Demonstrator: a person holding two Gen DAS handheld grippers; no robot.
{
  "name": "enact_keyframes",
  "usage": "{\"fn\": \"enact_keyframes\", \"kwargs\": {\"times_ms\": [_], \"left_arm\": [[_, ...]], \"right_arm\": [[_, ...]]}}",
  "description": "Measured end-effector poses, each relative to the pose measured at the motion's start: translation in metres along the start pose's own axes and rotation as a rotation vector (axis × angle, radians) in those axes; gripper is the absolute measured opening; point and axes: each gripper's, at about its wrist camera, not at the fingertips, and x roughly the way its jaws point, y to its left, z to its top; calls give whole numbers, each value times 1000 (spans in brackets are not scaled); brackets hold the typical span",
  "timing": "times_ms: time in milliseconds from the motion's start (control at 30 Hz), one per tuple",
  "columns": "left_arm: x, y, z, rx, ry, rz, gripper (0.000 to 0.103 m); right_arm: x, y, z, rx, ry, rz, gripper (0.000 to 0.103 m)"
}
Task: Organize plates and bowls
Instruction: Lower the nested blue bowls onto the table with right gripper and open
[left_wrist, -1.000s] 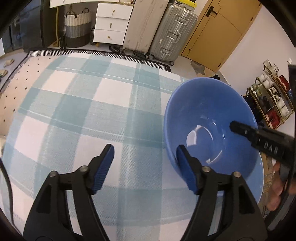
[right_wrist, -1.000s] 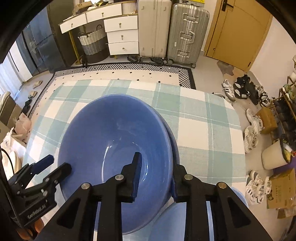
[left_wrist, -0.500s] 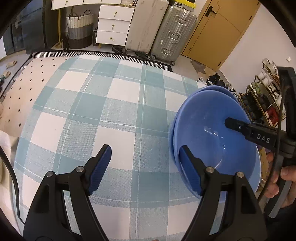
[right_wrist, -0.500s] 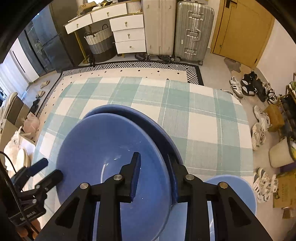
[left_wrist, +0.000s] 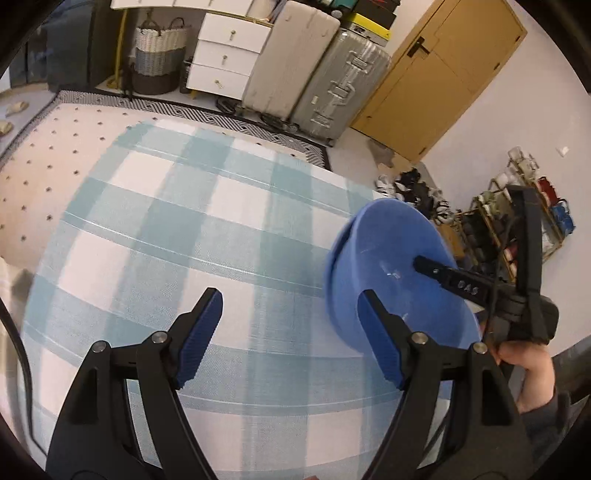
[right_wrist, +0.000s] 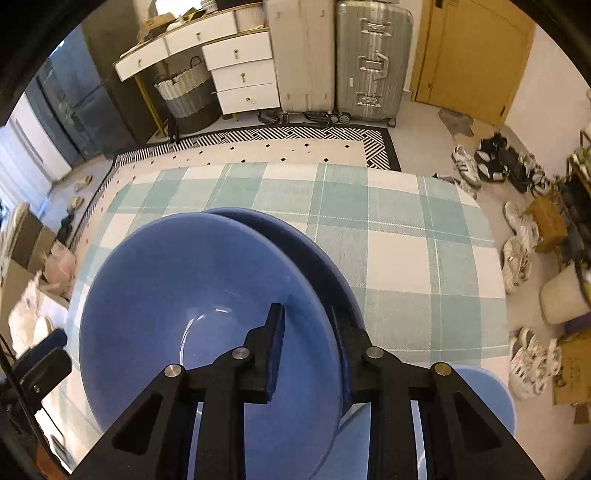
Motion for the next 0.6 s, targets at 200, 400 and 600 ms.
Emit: {"fn": "enact_keyframes", "kwargs": {"times_ms": [200, 400, 600], "left_arm": [[-29, 12, -10, 42, -20, 76, 74], [-65, 18, -25, 108, -51, 170, 74], [-88, 15, -33, 136, -63, 188, 74]], "right_arm": [[1, -3, 6, 19, -8, -9, 26], [1, -8, 4, 29, -3, -24, 26], [-12, -7, 3, 31, -19, -28, 39]]}}
